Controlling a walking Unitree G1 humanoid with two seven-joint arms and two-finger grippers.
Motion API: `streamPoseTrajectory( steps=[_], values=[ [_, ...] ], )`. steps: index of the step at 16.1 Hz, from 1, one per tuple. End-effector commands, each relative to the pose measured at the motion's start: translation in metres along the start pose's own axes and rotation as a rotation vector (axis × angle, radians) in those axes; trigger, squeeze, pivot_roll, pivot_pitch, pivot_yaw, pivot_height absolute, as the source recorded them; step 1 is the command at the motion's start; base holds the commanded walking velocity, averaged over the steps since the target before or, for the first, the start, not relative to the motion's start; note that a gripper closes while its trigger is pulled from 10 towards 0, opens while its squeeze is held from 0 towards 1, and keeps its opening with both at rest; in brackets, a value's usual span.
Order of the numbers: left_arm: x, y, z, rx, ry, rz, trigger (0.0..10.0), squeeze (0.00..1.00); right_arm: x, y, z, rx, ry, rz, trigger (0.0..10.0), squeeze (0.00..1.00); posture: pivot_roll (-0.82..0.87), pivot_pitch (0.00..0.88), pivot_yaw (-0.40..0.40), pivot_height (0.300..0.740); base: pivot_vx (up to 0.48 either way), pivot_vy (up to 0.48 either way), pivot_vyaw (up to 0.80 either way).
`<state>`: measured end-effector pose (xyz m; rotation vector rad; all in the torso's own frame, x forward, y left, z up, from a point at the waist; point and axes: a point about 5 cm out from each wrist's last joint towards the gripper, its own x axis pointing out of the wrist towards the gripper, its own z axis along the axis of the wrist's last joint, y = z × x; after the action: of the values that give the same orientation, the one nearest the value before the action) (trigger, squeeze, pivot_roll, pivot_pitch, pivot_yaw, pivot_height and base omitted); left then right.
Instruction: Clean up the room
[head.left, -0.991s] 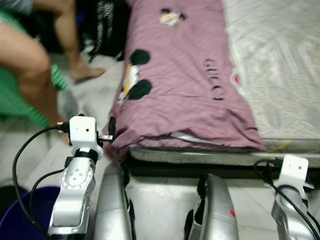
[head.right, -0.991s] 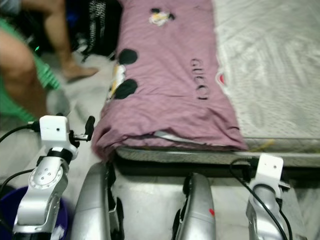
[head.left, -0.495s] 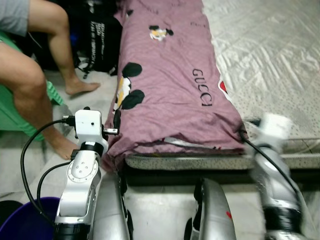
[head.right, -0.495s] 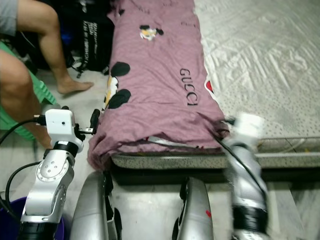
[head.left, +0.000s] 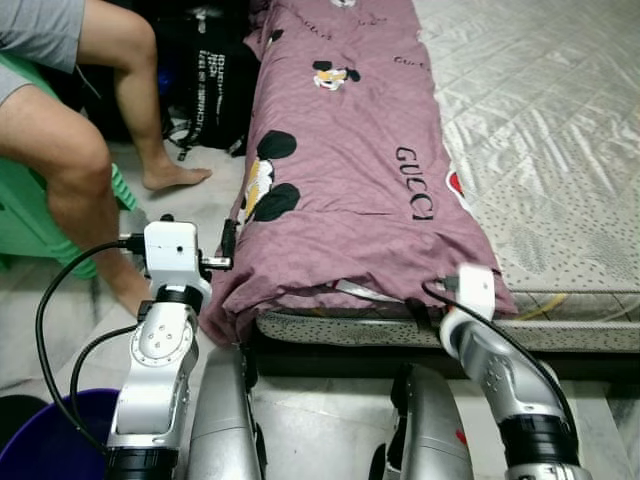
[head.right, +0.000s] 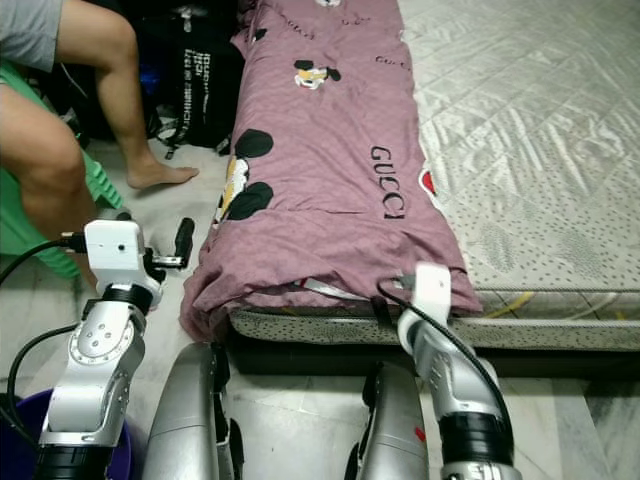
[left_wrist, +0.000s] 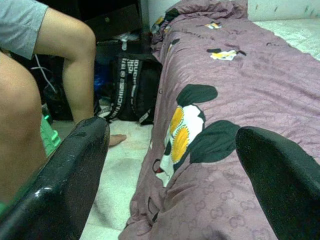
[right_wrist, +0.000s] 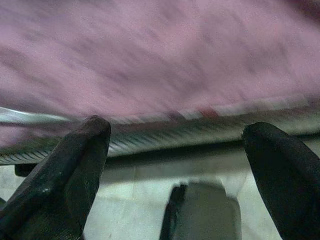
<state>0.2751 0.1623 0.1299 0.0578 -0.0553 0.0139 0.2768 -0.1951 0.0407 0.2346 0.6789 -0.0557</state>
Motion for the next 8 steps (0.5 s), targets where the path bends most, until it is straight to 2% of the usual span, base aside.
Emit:
streamPoseTrajectory(
  steps=[1, 3, 4, 5, 6, 8],
  values=[
    [-0.001, -0.001, -0.002, 0.002, 0.006, 0.001, 10.0, 0.00, 0.000, -0.007, -0.005, 0.036, 0.036, -0.021, 10.0, 0.00, 0.08, 0.065, -0.010, 0.542, 0.000, 0.000, 0.00],
    [-0.001, -0.003, -0.002, 0.001, 0.009, -0.010, 10.0, 0.00, 0.000, -0.016, -0.009, 0.078, 0.069, -0.051, 10.0, 0.00, 0.08, 0.071, -0.003, 0.542, 0.000, 0.000, 0.00],
    [-0.002, -0.002, -0.003, 0.002, 0.010, -0.009, 10.0, 0.00, -0.001, -0.021, -0.006, 0.058, 0.041, -0.084, 10.0, 0.00, 0.08, 0.073, -0.001, 0.542, 0.000, 0.000, 0.00],
    [-0.003, 0.000, -0.003, 0.005, 0.011, -0.007, 10.0, 0.00, -0.004, -0.028, 0.004, 0.037, -0.038, -0.136, 10.0, 0.00, 0.08, 0.078, 0.001, 0.542, 0.000, 0.000, 0.00],
    [-0.003, 0.003, -0.003, 0.009, 0.013, -0.002, 10.0, 0.00, -0.012, -0.036, 0.025, -0.012, -0.188, -0.209, 10.0, 0.00, 0.08, 0.081, 0.000, 0.542, 0.000, 0.000, 0.00],
    [-0.005, 0.005, -0.003, 0.013, 0.015, 0.001, 10.0, 0.00, -0.025, -0.039, 0.051, -0.127, -0.350, -0.281, 10.0, 0.00, 0.08, 0.087, 0.000, 0.542, 0.000, 0.000, 0.00]
  ],
)
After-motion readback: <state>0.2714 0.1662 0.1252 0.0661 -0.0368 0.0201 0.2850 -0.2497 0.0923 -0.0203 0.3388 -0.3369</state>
